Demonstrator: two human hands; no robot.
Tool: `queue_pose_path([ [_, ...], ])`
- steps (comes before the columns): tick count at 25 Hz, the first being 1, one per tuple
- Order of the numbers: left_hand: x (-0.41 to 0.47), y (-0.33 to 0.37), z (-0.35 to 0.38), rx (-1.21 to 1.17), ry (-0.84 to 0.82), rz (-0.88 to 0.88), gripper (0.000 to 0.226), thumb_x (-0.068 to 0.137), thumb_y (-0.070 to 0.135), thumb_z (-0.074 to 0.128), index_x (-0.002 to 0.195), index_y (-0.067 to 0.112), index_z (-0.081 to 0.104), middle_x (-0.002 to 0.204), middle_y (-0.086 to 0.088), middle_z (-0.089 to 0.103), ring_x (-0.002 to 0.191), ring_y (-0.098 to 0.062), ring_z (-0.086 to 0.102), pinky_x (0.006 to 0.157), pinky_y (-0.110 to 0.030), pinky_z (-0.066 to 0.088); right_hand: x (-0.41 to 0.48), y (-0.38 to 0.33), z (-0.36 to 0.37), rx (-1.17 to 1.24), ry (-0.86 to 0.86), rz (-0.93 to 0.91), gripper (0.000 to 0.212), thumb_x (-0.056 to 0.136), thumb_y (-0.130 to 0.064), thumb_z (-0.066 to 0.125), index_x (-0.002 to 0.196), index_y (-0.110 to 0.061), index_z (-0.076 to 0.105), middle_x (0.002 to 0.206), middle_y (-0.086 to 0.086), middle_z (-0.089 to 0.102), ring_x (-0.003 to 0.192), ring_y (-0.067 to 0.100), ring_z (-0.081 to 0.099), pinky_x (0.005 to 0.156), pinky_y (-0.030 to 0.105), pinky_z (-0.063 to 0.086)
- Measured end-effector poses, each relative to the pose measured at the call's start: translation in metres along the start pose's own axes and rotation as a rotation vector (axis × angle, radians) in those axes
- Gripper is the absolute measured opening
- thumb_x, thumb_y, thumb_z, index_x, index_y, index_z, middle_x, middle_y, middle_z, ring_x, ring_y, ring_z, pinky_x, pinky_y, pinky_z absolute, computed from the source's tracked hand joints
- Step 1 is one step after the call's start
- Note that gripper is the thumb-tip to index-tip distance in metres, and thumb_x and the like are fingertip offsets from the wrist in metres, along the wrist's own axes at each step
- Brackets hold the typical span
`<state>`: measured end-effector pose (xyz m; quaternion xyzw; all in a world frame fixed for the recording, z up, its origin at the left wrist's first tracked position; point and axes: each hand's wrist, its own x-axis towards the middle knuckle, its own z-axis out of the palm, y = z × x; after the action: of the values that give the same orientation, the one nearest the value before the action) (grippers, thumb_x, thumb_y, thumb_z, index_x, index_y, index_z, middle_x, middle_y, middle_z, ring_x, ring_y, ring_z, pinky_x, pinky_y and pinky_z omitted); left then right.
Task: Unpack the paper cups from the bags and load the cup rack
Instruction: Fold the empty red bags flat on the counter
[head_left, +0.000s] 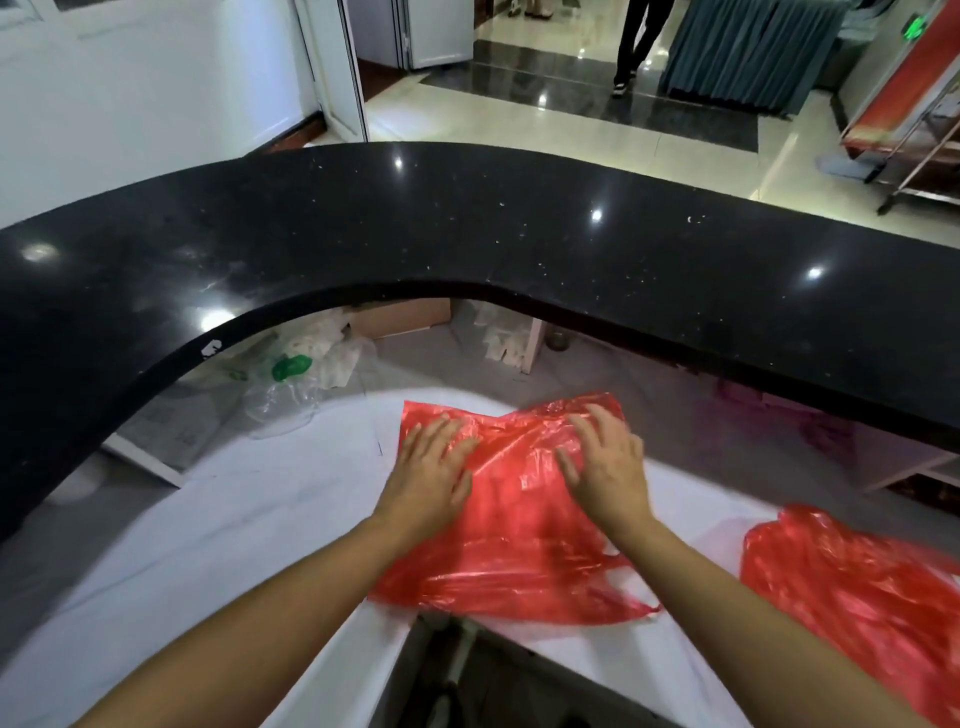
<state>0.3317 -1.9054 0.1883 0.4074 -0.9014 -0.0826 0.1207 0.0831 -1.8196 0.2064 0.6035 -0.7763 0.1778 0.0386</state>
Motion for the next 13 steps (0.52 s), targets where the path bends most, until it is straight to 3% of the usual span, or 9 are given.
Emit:
queue_pose_path([
  [2,-0.004,0.006,0.016,0.085,-0.234,-0.044,0.061,0.097,0.056,0.027,0.155,0.037,0.028,0.168,-0.001,0.012,0.155,-0.025,0.001,0.124,-0.053,0.005,-0.003,-0.023,0.021,-0.031,-0.198,-0.161,0.057,0.096,-0.055,0.047,0.148,-0.032,0.038,0.164,0.007,0.020,0.152,0.027,0.016,0.118,0.050,0.019],
  [5,-0.010,-0.007,0.043,0.193,-0.438,-0.101,0.071,0.093,0.072,0.018,0.157,0.046,0.003,0.167,0.000,-0.013,0.151,-0.030,-0.022,0.121,-0.056,-0.010,-0.014,-0.016,0.062,-0.157,-0.581,-0.084,0.070,0.094,-0.073,0.022,0.156,-0.044,0.006,0.166,0.002,-0.017,0.151,0.029,-0.021,0.121,0.054,-0.008],
  [10,-0.031,-0.025,0.077,0.193,-0.549,-0.152,0.081,0.086,0.085,0.010,0.153,0.048,-0.017,0.160,0.000,-0.036,0.142,-0.032,-0.040,0.118,-0.056,-0.017,-0.045,0.027,0.085,-0.196,-0.720,-0.010,0.072,0.091,-0.079,0.013,0.153,-0.050,-0.008,0.163,-0.003,-0.025,0.151,0.030,-0.020,0.120,0.054,-0.013],
  [13,-0.031,-0.015,0.069,0.193,-0.563,-0.162,0.078,0.088,0.083,0.008,0.154,0.047,-0.013,0.163,-0.003,-0.028,0.148,-0.038,-0.028,0.121,-0.057,-0.009,-0.034,0.024,0.080,-0.239,-0.698,-0.036,0.064,0.099,-0.064,0.024,0.157,-0.043,0.006,0.167,0.004,-0.011,0.153,0.034,-0.009,0.121,0.054,-0.007],
])
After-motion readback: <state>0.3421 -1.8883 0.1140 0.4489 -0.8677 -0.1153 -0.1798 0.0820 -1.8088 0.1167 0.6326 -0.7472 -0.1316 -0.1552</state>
